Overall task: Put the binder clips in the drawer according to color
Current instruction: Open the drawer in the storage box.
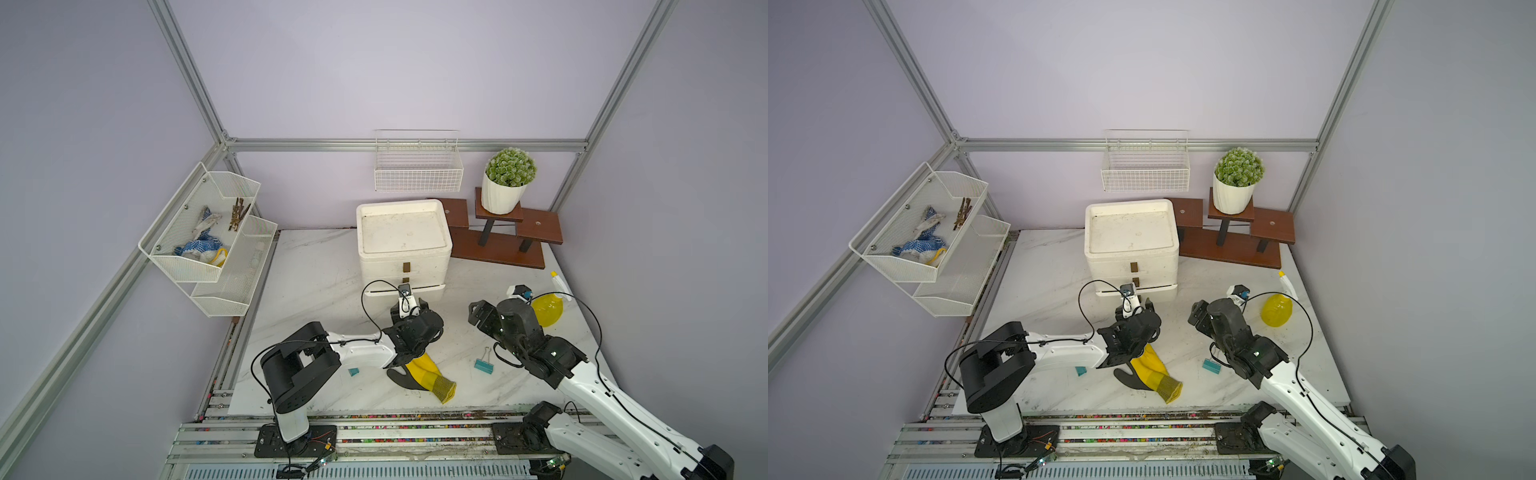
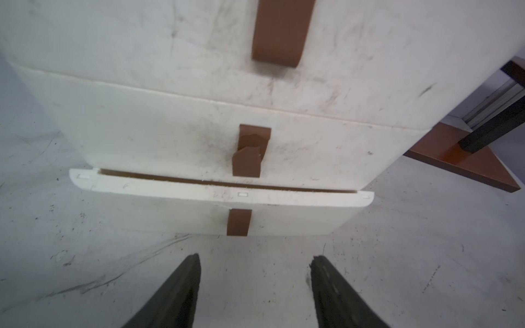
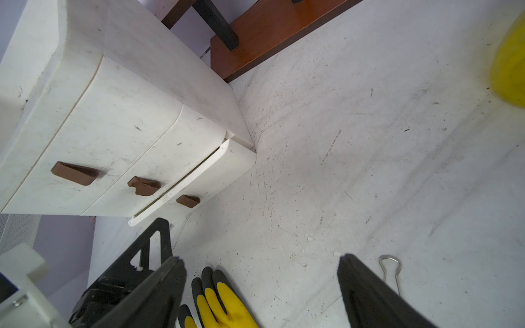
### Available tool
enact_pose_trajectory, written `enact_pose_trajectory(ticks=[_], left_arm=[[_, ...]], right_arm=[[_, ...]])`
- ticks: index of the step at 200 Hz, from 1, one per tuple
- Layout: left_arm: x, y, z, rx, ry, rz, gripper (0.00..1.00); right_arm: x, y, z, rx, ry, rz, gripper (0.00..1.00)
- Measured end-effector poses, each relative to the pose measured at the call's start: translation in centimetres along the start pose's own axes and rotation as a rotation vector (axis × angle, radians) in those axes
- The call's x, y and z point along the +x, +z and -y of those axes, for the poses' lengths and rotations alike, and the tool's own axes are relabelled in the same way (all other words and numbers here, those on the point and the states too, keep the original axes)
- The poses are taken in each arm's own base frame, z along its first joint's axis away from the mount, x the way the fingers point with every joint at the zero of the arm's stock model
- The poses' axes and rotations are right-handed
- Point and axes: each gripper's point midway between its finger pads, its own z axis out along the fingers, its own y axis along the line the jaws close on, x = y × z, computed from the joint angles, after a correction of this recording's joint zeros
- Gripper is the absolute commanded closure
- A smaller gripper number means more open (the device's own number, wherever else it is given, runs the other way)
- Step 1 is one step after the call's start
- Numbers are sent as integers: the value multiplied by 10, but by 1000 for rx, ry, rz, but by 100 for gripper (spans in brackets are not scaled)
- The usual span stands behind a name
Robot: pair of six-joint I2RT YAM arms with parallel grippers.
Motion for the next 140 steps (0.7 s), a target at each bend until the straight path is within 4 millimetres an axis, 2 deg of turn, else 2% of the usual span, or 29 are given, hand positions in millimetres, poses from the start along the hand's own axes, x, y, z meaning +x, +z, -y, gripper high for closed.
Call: enact_pose_trajectory(ticks=[27, 66, 94, 140], left_arm=[[27, 5, -18, -23, 28, -34, 35], [44, 29, -14, -34, 69, -21, 34], [45, 49, -20, -55, 83, -2, 35], [31, 72, -24, -65, 71, 30, 37]], right_arm=[[5, 5, 2, 5, -17, -21, 10], [4, 6, 2, -3, -22, -26, 10], [4, 5, 4, -8, -18, -20, 10], [5, 5, 8, -3, -15, -23, 10]])
